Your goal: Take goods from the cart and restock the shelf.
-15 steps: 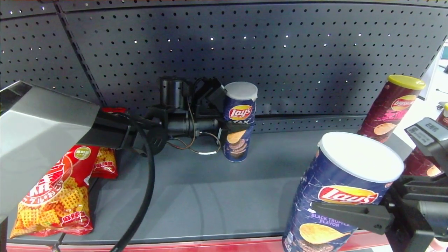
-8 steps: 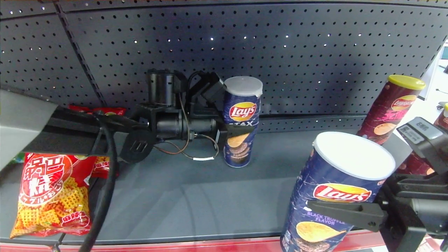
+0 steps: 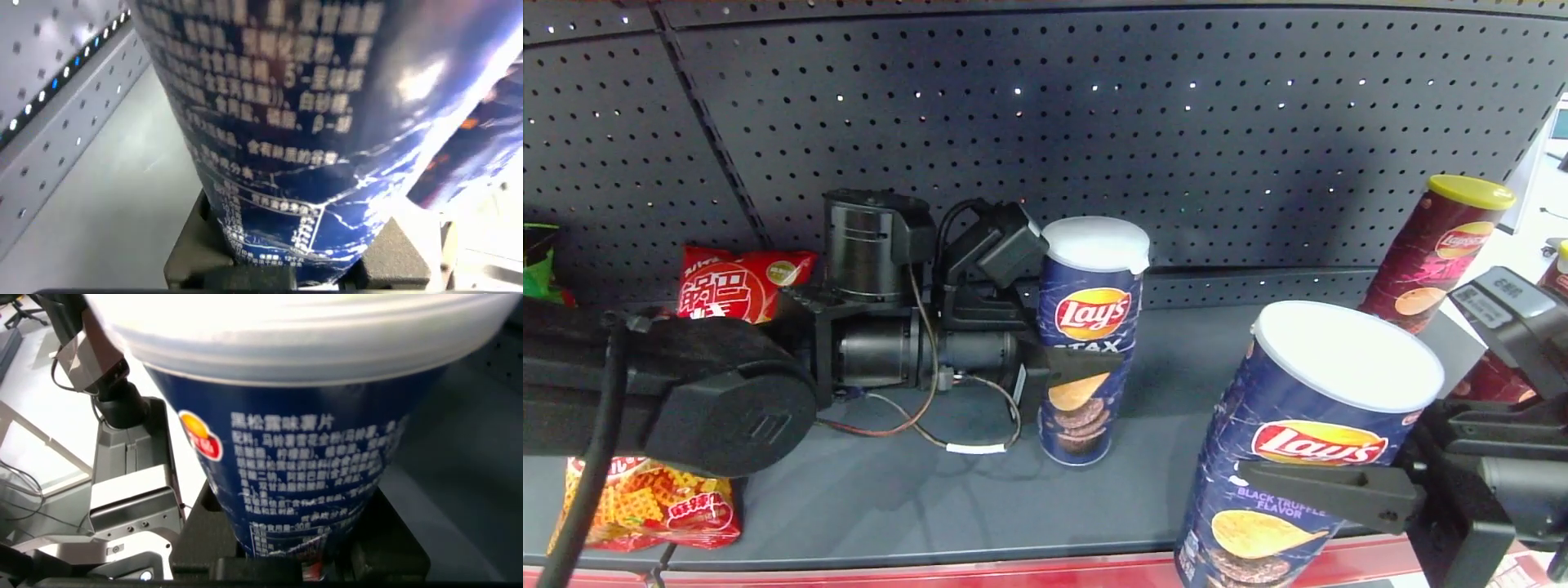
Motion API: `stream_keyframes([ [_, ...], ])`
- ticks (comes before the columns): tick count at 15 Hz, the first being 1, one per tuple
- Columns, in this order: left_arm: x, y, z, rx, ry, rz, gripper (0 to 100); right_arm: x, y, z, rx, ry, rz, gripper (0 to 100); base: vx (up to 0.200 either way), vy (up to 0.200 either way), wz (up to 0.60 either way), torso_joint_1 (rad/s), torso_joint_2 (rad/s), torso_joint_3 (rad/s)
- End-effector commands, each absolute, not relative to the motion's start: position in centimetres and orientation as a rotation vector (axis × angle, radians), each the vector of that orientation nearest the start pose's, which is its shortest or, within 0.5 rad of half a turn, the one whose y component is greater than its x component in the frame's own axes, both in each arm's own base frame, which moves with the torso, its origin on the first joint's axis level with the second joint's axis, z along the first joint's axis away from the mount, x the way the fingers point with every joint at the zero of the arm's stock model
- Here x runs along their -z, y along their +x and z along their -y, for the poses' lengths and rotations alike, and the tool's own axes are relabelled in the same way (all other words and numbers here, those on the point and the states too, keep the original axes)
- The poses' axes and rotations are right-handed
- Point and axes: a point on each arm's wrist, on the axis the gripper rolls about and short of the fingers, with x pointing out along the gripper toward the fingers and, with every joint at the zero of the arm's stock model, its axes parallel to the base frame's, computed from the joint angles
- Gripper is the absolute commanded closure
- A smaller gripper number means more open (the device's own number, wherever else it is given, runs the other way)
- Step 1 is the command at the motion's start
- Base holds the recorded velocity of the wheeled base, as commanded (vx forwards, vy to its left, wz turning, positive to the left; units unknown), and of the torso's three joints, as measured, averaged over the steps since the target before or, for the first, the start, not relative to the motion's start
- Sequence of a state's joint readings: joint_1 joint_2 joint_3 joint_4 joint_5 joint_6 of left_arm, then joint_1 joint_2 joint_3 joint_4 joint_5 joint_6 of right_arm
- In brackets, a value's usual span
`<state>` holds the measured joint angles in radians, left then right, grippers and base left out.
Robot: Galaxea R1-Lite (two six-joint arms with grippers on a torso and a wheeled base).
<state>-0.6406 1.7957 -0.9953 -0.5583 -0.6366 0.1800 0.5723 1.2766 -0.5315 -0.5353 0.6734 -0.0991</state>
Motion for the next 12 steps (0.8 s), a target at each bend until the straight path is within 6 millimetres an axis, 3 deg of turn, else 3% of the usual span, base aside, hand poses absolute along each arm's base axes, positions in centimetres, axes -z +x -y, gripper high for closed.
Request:
stream_keyframes([
  [1,-19.6,25.4,22.3,1.307,0.143,-0.151,100,-20.7,15.0,-11.3,-1.25,-0.074,-0.15,100,0.0,0.0,0.0,0.0,0.0,0.0],
  [4,-19.1,24.4,22.7,1.314,0.136,-0.181,100,-20.7,15.0,-11.3,-1.247,-0.074,-0.145,100,0.0,0.0,0.0,0.0,0.0,0.0],
  [8,-18.2,22.5,21.1,1.314,0.139,-0.232,100,-21.0,14.9,-11.3,-1.25,-0.075,-0.133,100,0.0,0.0,0.0,0.0,0.0,0.0],
  [12,-17.7,22.6,21.1,1.31,0.142,-0.249,100,-21.1,14.8,-11.2,-1.25,-0.075,-0.129,100,0.0,0.0,0.0,0.0,0.0,0.0],
])
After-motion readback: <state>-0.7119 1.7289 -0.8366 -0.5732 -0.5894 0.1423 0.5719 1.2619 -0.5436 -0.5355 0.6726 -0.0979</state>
